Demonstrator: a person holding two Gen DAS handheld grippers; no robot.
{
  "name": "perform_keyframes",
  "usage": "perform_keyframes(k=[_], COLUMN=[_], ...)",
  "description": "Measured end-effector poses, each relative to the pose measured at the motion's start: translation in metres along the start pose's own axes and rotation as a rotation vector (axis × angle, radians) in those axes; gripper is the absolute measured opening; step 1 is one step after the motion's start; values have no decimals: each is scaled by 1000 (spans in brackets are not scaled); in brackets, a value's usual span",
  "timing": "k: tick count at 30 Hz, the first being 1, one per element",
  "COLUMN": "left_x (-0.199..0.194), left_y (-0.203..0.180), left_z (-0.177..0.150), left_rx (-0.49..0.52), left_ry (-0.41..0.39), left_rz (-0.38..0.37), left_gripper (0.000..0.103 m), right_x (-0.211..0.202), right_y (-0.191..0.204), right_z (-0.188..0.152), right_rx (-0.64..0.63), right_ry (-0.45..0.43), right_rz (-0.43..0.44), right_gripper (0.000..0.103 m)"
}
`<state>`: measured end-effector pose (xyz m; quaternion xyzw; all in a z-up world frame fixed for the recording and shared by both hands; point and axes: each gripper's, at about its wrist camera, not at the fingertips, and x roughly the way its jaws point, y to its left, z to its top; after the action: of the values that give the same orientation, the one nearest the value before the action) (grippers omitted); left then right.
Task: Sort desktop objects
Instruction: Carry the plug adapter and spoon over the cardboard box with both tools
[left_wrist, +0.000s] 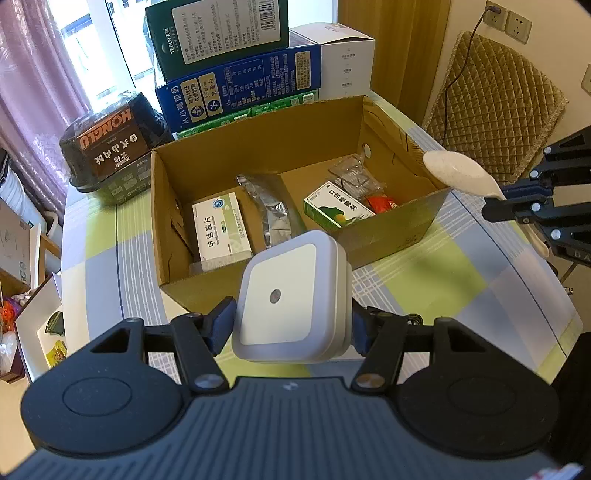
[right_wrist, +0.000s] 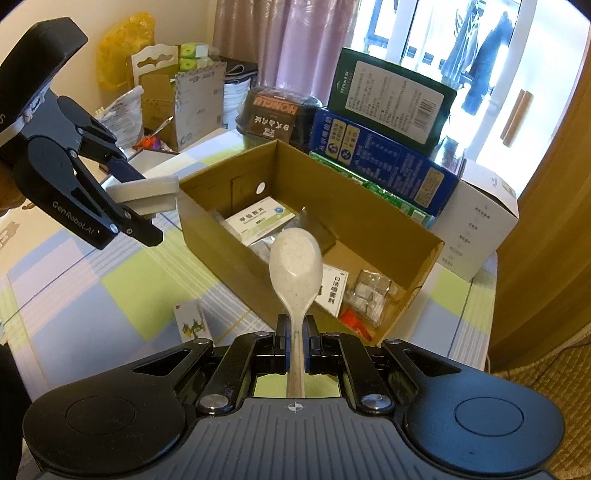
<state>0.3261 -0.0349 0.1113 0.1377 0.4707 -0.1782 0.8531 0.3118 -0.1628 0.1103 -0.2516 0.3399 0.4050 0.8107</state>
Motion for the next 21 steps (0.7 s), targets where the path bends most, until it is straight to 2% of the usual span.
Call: perform_keyframes(k=[21], left_x=[27], left_y=[7], left_z=[32], left_rx=[34], left_ry=[2], left_rz=[5], left_gripper=[57], right_x=[26], right_y=[-27], right_z=[25], right_rx=[-1], right_ry=[30], right_rz=[-25], right_gripper=[3])
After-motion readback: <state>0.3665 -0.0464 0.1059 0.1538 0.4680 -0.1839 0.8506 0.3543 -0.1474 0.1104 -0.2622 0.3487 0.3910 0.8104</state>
